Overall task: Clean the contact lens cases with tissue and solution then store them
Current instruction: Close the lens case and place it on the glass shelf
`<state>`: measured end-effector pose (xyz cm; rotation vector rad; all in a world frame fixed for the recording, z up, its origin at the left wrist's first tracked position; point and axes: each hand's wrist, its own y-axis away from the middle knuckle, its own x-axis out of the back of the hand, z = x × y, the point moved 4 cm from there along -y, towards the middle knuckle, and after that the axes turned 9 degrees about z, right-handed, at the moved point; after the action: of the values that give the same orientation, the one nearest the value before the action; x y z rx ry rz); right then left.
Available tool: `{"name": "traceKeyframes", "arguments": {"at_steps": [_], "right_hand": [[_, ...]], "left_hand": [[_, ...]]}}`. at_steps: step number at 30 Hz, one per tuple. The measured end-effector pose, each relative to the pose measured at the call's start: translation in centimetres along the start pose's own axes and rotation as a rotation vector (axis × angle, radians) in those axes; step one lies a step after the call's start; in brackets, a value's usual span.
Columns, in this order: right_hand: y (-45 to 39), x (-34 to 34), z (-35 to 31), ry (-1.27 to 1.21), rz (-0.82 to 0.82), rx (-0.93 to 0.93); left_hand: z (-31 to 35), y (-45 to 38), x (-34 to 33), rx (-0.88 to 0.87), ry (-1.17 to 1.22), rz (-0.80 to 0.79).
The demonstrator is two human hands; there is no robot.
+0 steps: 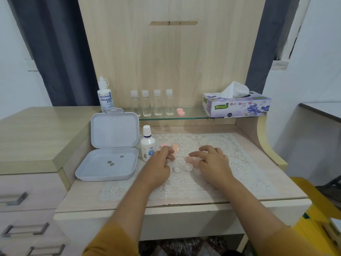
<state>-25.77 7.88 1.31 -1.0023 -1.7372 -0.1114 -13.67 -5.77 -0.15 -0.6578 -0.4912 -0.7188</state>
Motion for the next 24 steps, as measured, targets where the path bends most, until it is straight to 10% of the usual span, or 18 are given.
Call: {"name": "traceKeyframes", "arguments": {"at_steps": [7,24], "right_hand": [[1.1,0.2,1.5,-0.293,0.256,-0.129],[1.7,0.6,2.7,-0.642,0.261,-0.423]], "left_hand": [[-0.1,0.1,-0.2,-0.052,-0.035,-0.059],[0.3,-0.2,-0.2,-0.093,-0.050,-0.039]]}}
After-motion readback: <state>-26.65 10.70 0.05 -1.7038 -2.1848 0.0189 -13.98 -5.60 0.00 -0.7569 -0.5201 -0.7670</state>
